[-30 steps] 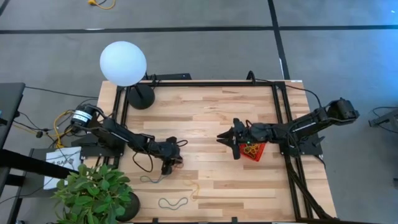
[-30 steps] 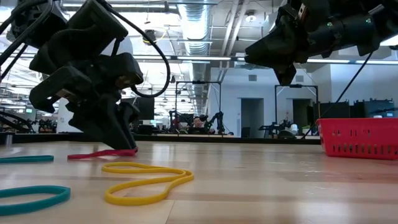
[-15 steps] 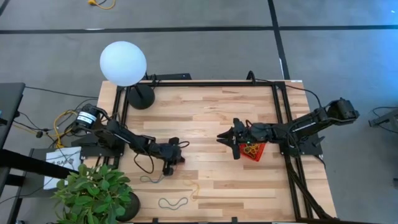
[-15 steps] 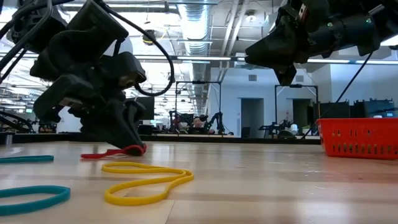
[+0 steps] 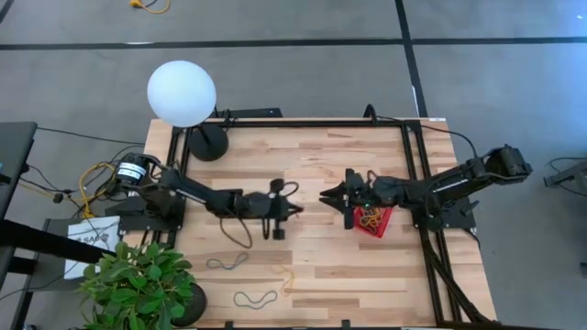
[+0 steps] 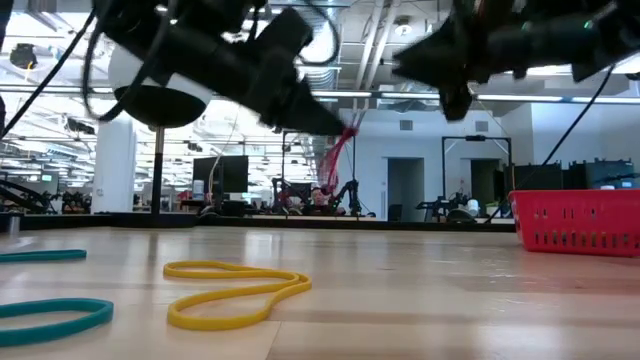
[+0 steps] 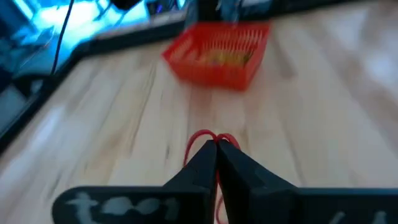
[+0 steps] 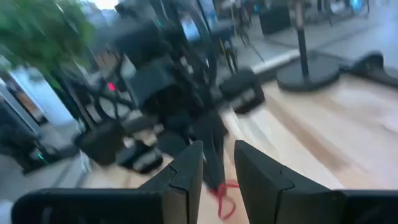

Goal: Pick and place rubber bands into bin
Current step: Put the red rubber band into the basket, then adjust the red rubber band inside the basket

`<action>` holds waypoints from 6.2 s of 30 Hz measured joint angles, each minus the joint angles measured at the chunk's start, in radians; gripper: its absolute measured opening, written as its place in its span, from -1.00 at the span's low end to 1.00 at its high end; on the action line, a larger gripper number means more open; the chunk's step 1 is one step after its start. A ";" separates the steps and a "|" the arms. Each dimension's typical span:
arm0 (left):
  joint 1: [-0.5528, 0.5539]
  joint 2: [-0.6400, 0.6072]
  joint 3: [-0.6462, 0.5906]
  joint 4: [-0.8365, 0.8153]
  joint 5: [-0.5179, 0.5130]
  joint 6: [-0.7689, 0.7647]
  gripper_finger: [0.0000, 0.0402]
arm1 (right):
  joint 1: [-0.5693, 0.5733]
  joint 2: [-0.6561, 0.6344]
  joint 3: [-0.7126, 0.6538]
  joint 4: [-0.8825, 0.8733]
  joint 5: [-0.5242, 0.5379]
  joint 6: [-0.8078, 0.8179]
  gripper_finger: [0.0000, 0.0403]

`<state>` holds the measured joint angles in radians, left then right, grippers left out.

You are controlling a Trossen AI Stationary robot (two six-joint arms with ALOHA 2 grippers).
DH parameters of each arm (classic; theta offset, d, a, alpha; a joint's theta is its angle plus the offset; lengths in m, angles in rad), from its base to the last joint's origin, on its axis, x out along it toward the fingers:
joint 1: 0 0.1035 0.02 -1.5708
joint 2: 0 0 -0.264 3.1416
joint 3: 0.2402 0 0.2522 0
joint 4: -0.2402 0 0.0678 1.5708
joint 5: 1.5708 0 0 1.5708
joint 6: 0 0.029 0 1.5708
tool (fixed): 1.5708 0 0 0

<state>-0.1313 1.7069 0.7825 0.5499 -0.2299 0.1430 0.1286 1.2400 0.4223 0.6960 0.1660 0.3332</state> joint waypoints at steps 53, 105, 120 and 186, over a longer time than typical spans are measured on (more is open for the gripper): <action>0.081 0.786 1.075 -0.245 -0.003 0.111 -0.40 | 0.506 -0.455 0.000 -0.748 1.165 0.087 -0.57; 0.125 -0.584 -0.058 -0.474 0.016 -0.105 -0.38 | 0.625 -0.333 0.080 -0.793 0.873 0.064 -0.57; 0.093 -0.739 -0.463 -0.199 -0.029 -0.301 -0.38 | 0.398 0.053 0.434 -1.217 0.071 0.341 -0.57; 0.093 -0.739 -0.462 -0.211 -0.071 -0.262 -0.38 | 0.285 0.629 0.787 -1.982 -0.201 0.051 -0.97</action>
<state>-0.0383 0.9682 0.3202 0.3390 -0.3012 -0.1188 0.4136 1.8687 1.2091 -1.2857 -0.0352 0.3840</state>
